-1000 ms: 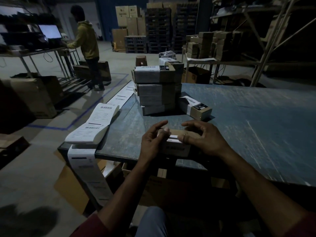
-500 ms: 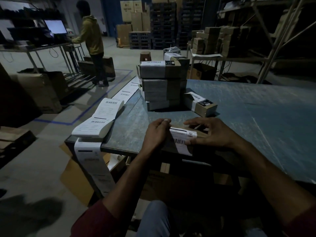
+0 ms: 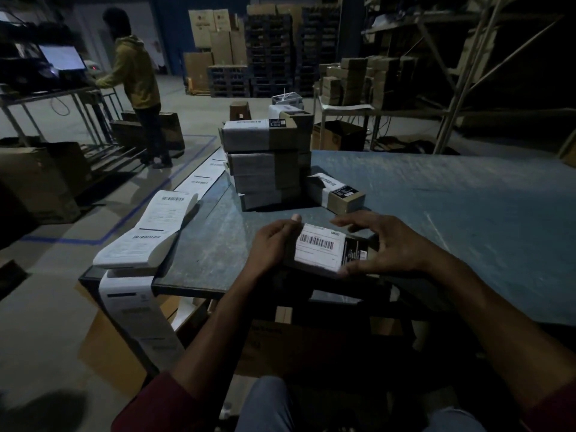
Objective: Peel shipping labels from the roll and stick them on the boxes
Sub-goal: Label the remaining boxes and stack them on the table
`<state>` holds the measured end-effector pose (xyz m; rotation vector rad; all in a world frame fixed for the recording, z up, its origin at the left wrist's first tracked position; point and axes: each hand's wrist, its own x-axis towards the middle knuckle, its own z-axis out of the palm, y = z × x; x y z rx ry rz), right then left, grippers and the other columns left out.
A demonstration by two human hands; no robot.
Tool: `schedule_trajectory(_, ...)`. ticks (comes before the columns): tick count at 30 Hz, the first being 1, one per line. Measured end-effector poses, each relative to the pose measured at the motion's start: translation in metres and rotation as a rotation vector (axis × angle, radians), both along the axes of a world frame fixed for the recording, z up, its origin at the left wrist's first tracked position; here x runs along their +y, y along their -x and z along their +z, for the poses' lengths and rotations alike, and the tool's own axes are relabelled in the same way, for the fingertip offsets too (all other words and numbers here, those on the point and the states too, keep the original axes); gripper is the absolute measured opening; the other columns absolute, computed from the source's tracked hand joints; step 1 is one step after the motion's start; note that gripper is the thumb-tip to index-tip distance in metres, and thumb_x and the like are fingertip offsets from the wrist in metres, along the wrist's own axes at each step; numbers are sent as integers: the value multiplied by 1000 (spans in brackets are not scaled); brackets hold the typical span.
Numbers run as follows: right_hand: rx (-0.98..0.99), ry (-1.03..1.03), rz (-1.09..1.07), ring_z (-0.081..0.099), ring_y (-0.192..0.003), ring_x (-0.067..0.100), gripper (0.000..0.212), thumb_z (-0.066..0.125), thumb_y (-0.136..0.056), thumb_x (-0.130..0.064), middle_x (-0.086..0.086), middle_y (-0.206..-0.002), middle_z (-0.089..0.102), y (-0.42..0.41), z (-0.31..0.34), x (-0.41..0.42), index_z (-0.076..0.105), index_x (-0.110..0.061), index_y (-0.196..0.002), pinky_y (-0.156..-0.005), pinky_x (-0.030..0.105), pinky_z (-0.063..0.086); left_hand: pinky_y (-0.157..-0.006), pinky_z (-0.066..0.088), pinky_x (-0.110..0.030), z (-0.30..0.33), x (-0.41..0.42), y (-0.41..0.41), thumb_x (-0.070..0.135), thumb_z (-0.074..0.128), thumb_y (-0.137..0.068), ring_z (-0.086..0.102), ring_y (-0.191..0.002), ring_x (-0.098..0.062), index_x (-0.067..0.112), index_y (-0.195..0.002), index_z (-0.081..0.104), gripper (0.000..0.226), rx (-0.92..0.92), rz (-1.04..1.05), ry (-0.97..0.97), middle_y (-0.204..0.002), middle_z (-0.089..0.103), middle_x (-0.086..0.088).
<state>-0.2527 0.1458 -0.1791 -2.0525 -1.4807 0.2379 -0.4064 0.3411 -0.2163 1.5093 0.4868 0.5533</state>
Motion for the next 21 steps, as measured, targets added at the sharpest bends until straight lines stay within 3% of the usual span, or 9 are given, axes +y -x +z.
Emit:
schedule_trajectory(3, -128, -70, 0, 62, -118, -5, 89, 93, -62, -60, -16, -132, 66, 1, 1, -5, 64, -29, -140, -100, 22, 52, -73, 57, -34, 15, 8, -11, 49, 53, -106, 78, -81, -27, 10, -89, 78, 49, 87, 74, 64, -87, 81, -9)
schedule_trajectory(5, -178, -145, -26, 68, -109, -3, 80, 86, -65, -64, -13, -126, 72, -2, 4, -4, 68, -28, -135, -93, 27, 58, -69, 59, -36, 24, 15, -20, 51, 49, -108, 76, -78, -25, 15, -88, 75, 49, 126, 79, 137, -78, 80, -3)
schedule_trajectory(8, -192, -222, -116, 70, -103, -2, 69, 82, -70, -65, -13, -124, 72, -16, 21, 2, 73, -28, -127, -90, 24, 59, -85, 59, -44, 32, 23, -29, 50, 39, -111, 73, -95, -27, 22, -99, 73, 45, 39, 62, 206, -89, 80, -3)
schedule_trajectory(11, -145, -270, -300, 69, -101, 3, 54, 85, -73, -53, -12, -117, 74, -42, 38, 22, 78, -25, -118, -88, 20, 56, -87, 56, -42, 14, 32, -40, 48, 44, -110, 70, -104, -25, 27, -99, 73, 37, -22, 107, 4, -106, 76, -2)
schedule_trajectory(14, -138, -288, -488, 70, -104, 10, 63, 79, -65, -69, -8, -118, 77, -69, 44, 56, 79, -29, -114, -91, 35, 59, -85, 60, -40, -17, 37, -48, 41, 62, -103, 74, -99, -25, 24, -99, 73, 21, 63, 214, -242, -101, 76, -2)
schedule_trajectory(17, -113, -269, -664, 70, -108, 20, 60, 77, -71, -68, -4, -121, 75, -84, 39, 86, 77, -31, -118, -89, 41, 59, -83, 63, -41, -36, 35, -50, 33, 66, -99, 76, -91, -17, 23, -101, 77, 15, 121, 274, -291, -97, 77, 3)
schedule_trajectory(21, -119, -181, -710, 67, -111, 26, 58, 76, -74, -64, 0, -126, 73, -89, 19, 113, 74, -31, -122, -84, 36, 55, -77, 65, -54, -51, 45, -56, 38, 68, -89, 78, -88, -15, 32, -99, 75, 13, 101, 222, -213, -93, 78, 7)
